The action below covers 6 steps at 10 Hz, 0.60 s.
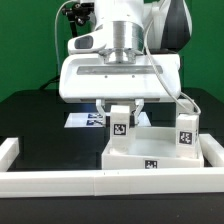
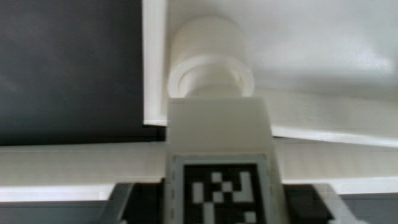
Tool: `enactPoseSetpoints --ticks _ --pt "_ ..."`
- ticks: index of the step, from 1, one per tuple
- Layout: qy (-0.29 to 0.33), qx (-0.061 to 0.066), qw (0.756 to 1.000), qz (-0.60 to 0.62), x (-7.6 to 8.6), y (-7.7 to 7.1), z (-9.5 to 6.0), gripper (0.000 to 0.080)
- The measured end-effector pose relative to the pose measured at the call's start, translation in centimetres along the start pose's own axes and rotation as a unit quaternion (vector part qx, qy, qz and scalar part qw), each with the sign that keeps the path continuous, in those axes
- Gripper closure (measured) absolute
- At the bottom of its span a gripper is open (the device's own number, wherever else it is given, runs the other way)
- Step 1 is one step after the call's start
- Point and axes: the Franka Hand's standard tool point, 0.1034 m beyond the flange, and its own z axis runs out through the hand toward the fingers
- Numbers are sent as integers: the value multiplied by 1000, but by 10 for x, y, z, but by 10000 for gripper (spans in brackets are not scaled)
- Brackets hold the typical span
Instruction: Assemble square table
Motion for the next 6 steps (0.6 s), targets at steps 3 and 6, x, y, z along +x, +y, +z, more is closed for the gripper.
enactPoseSetpoints --ticks 3,6 --pt "-2 0 1000 0 -3 -2 2 512" --pt "-9 2 1000 0 -3 -2 2 512"
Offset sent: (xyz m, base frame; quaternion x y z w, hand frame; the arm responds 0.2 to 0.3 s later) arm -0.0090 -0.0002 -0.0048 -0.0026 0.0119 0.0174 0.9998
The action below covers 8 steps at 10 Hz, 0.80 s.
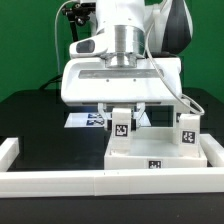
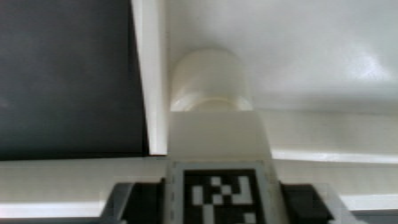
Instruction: Assemble square table
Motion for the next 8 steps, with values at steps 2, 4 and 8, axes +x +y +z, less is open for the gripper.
enactPoseSetpoints --ticks 2,4,8 --pt "-5 1 1000 0 -2 0 1 292" --pt "-5 1 1000 0 -2 0 1 181" --pt "-18 6 1000 1 0 -2 -4 151"
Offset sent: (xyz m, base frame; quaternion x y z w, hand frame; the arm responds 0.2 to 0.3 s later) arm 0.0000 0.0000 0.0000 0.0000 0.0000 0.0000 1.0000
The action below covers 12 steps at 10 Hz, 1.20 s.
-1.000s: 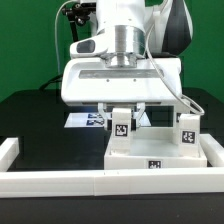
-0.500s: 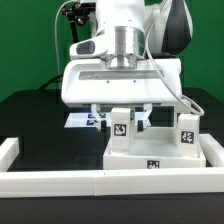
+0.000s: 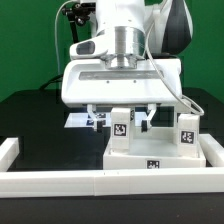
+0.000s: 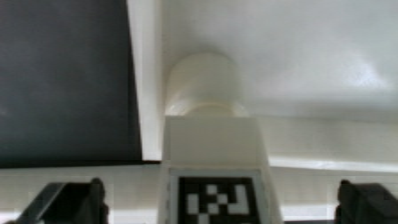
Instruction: Assemble square table
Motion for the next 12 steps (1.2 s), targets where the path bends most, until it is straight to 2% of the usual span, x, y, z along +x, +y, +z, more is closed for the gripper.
enactPoseSetpoints --ticks 3,6,7,10,12 --pt "-9 8 1000 3 16 1 -21 151" --pt "-28 13 1000 3 11 -2 -17 151" --pt "-67 24 997 4 6 -6 -15 151" --pt "-198 55 979 8 5 -6 -13 151" --pt "-249 67 966 5 9 -6 -12 151"
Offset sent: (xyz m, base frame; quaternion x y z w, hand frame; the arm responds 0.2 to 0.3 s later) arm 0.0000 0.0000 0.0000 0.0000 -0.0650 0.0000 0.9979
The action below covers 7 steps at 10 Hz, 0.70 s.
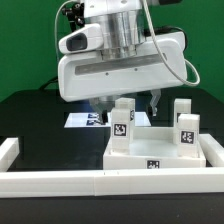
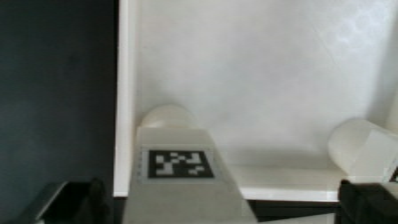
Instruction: Assemble square table
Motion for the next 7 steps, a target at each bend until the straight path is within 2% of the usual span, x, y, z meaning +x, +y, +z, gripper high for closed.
enactPoseSetpoints --ticks 2,4,6,7 --pt "-3 -4 1000 -2 1 6 0 151" --pt "24 -17 999 -14 10 8 -4 151" --pt "60 -27 998 -16 10 9 -4 151" --pt "63 -28 997 -14 7 9 -3 151"
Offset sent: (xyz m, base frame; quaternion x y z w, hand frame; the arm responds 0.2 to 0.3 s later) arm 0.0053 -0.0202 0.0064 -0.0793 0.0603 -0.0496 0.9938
